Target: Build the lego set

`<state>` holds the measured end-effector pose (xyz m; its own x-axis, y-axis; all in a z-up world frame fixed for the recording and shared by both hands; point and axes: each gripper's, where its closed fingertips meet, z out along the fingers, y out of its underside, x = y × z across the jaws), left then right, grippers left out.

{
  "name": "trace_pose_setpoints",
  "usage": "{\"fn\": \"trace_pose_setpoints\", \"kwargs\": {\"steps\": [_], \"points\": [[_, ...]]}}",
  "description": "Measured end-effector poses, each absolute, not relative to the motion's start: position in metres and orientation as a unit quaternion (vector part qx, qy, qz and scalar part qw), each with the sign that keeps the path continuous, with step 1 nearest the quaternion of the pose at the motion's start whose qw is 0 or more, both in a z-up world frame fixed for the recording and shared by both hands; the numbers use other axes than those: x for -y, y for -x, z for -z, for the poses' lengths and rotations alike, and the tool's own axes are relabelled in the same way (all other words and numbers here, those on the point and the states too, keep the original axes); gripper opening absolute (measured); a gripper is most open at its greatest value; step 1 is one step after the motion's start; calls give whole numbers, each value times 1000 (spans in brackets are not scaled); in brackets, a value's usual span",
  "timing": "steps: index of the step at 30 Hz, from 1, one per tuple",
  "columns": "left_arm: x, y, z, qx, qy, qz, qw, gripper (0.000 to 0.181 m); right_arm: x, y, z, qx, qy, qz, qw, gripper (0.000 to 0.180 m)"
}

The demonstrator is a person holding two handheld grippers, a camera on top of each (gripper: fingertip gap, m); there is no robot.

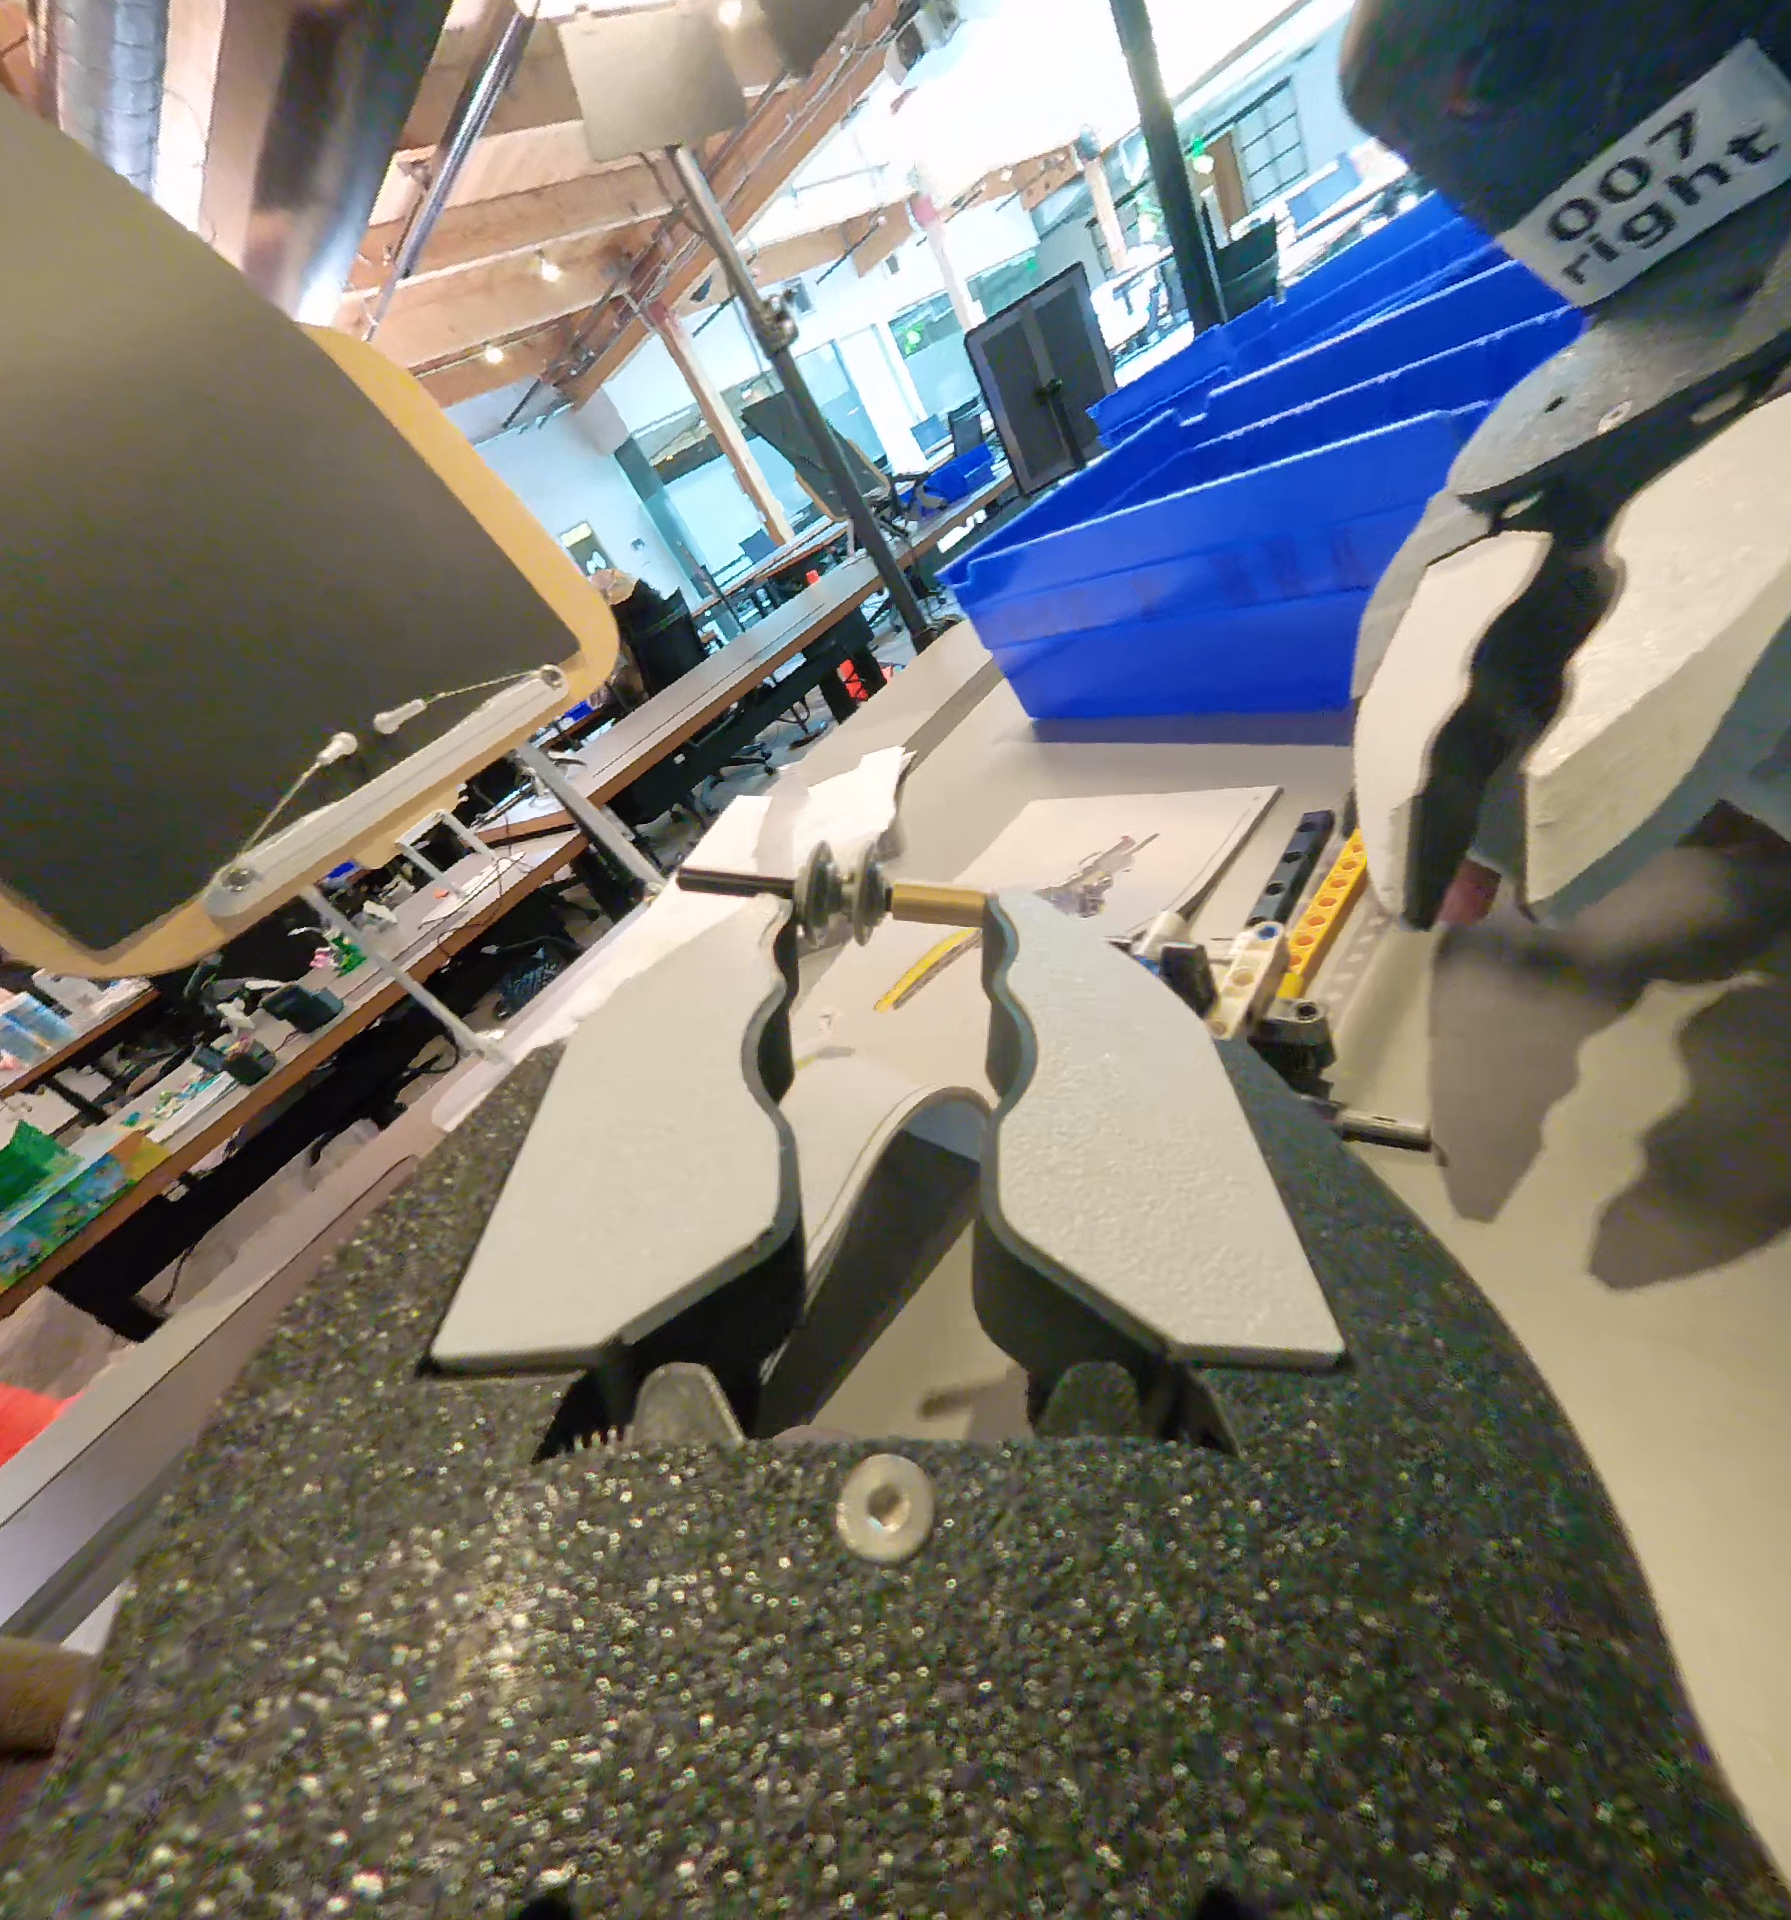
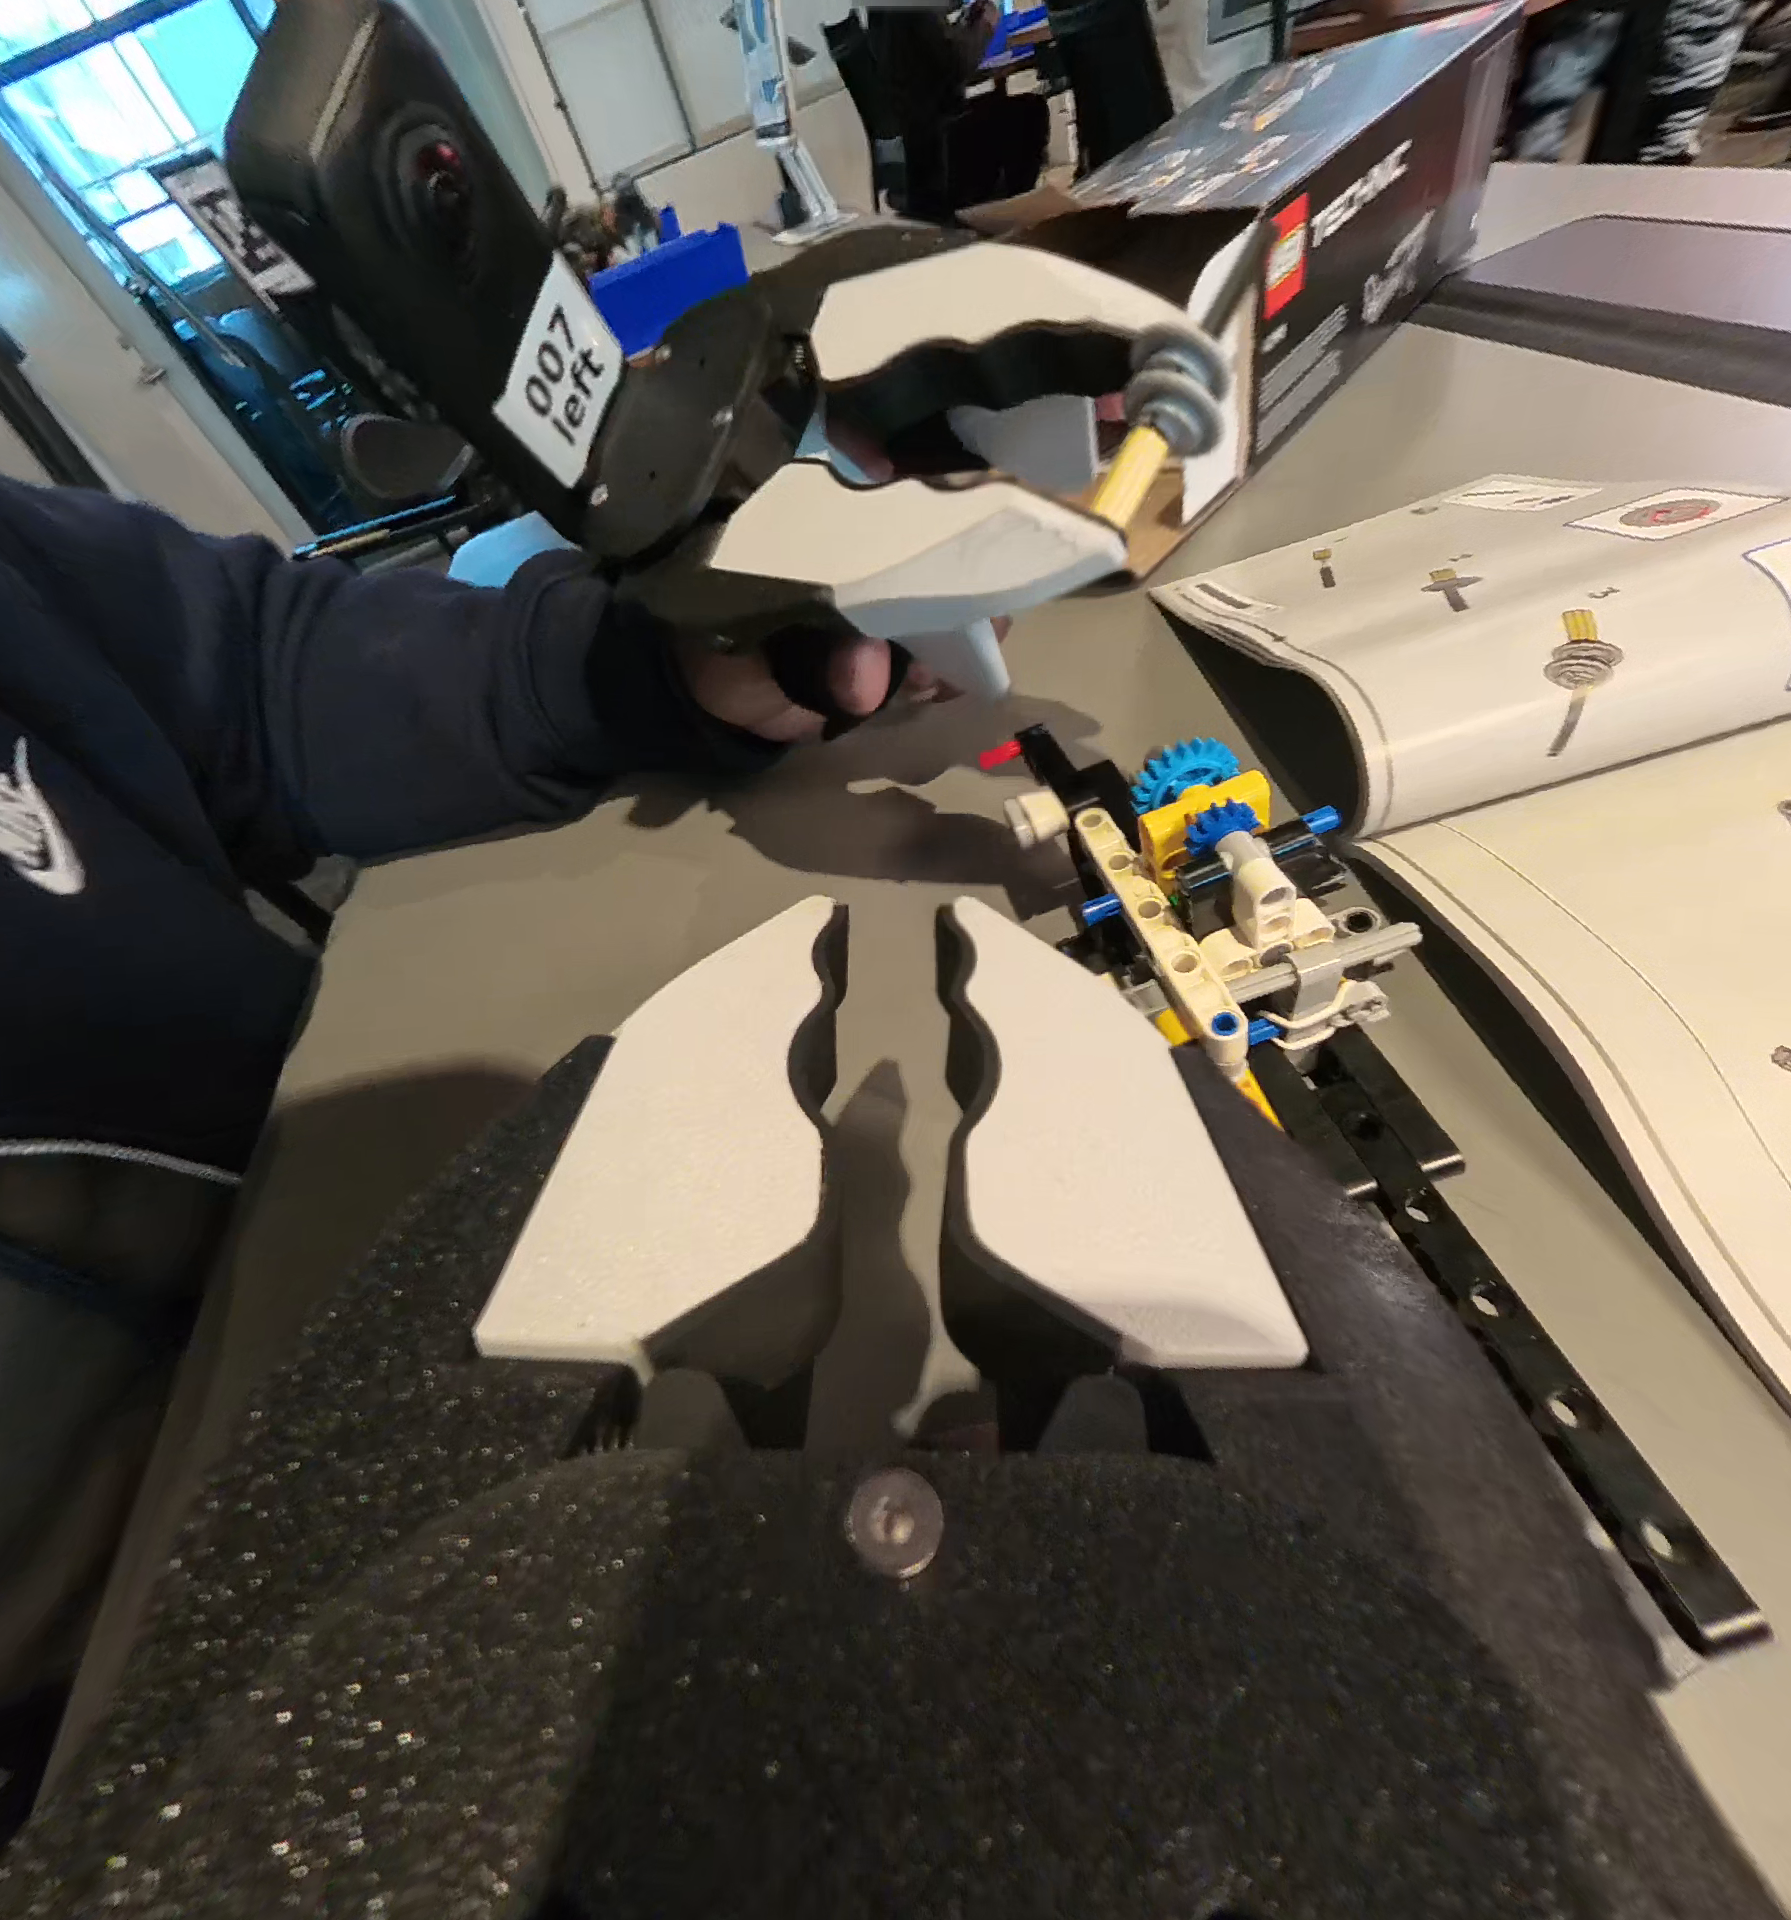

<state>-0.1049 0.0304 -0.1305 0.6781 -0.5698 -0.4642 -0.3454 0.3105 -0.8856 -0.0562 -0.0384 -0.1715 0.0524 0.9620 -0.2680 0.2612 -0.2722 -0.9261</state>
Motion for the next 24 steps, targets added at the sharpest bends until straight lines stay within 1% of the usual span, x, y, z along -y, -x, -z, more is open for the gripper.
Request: {"fn": "trace_pose_setpoints", "kwargs": {"steps": [6, 14, 17, 21, 24], "points": [[-40, 119, 125, -347, 601, 75, 716, 34, 29, 57, 172, 477, 645, -460, 381, 25], [-47, 136, 118, -297, 618, 83, 723, 34, -7, 71, 159, 491, 670, -337, 444, 32], [-49, 139, 116, -292, 620, 78, 724, 34, -18, 78, 163, 524, 678, -284, 431, 35], [-49, 141, 115, -286, 621, 84, 725, 34, -23, 85, 174, 559, 698, -256, 368, 34], [-49, 140, 115, -285, 621, 86, 725, 34, -29, 87, 181, 571, 707, -230, 349, 32]]}}
